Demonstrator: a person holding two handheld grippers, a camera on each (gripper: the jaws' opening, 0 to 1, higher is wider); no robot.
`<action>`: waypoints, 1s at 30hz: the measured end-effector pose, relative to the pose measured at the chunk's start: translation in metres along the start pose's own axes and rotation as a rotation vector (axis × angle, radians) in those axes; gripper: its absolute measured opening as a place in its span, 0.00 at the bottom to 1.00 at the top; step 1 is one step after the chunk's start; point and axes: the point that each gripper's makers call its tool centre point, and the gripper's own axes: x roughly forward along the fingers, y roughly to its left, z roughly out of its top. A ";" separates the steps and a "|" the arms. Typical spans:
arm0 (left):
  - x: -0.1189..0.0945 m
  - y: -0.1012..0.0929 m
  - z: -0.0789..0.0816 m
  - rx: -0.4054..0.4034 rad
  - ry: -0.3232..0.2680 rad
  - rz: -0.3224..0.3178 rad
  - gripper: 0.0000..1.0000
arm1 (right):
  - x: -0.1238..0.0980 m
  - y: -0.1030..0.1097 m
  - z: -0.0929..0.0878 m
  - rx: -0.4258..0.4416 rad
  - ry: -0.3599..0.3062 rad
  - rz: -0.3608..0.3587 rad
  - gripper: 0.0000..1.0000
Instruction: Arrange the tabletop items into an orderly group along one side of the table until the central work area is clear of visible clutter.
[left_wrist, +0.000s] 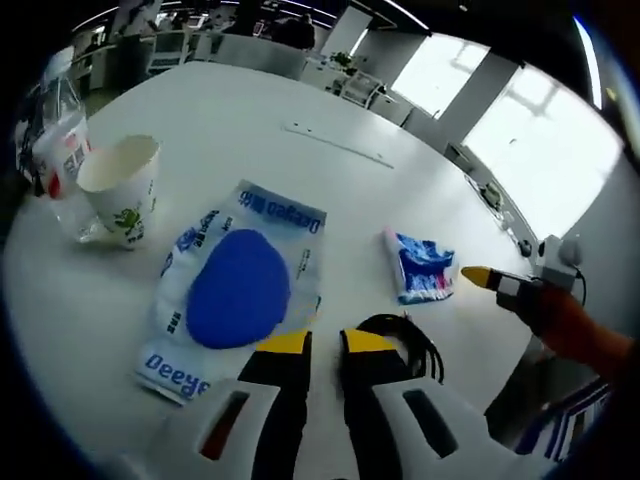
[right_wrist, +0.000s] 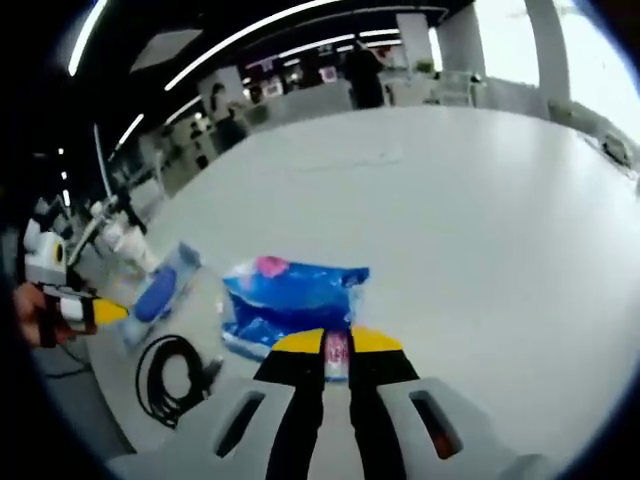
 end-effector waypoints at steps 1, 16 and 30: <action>-0.003 0.002 -0.002 -0.005 -0.002 0.005 0.08 | 0.000 0.001 0.001 -0.004 -0.001 0.002 0.06; -0.033 0.026 -0.026 -0.099 -0.024 0.059 0.07 | 0.010 0.043 0.023 -0.136 0.001 0.074 0.06; -0.043 0.037 -0.048 -0.160 -0.011 0.102 0.08 | 0.031 0.098 0.027 -0.287 0.054 0.202 0.08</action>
